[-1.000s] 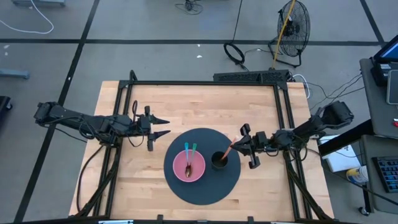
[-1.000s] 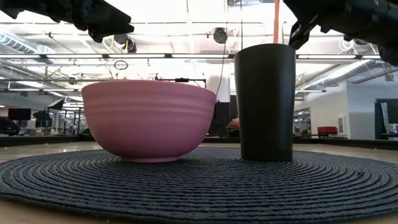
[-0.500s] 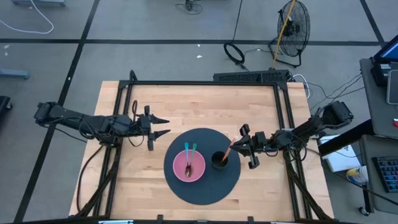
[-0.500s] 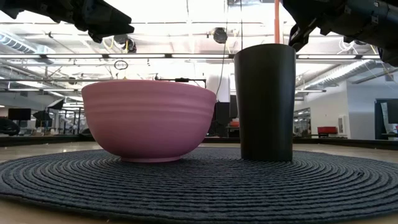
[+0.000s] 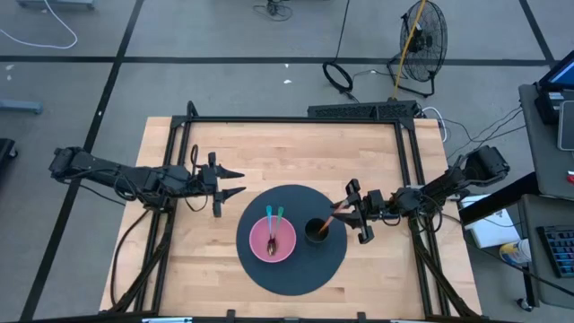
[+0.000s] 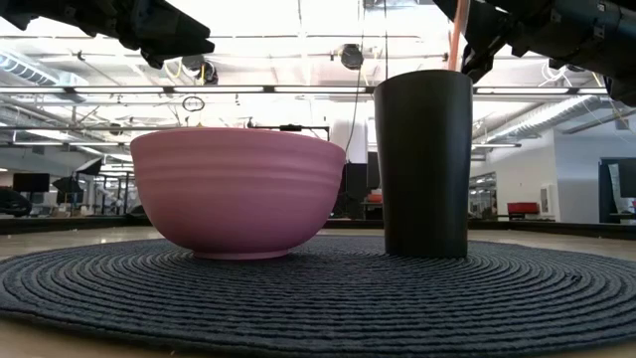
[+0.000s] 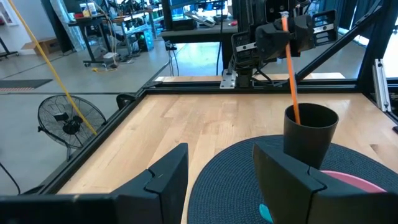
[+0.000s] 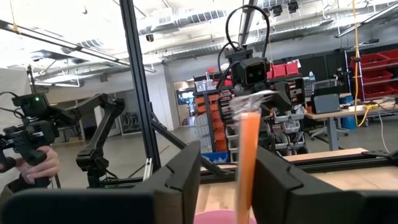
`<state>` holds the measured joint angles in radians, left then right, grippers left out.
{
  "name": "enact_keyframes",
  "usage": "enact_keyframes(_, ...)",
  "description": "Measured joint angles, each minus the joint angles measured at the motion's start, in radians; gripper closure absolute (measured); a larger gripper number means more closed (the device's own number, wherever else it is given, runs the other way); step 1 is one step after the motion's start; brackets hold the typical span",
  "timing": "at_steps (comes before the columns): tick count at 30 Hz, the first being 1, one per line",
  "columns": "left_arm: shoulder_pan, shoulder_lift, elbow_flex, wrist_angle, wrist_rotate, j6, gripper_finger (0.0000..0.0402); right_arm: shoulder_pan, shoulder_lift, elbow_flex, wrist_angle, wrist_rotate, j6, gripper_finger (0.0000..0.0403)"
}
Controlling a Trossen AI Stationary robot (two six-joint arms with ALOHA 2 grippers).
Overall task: Pick & Place Utensil
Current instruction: Put the orange straw into the black cup on the blue mat, then return to Home Position
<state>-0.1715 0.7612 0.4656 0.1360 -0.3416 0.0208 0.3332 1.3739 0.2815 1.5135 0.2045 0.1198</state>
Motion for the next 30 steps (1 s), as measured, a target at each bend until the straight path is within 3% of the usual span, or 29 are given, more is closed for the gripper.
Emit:
enact_keyframes(13,0.0,0.0,0.0,0.0,0.0,0.0,0.0215,0.0,-0.04,0.001,-0.001,-0.001,-0.005,0.0281)
enact_keyframes(18,0.0,0.0,0.0,0.0,0.0,-0.001,0.0215,-0.005,-0.112,0.001,-0.013,-0.029,-0.039,0.0279)
enact_keyframes(30,0.0,0.0,0.0,0.0,0.0,-0.003,0.0215,-0.059,-0.337,0.001,-0.241,-0.054,-0.056,0.0278)
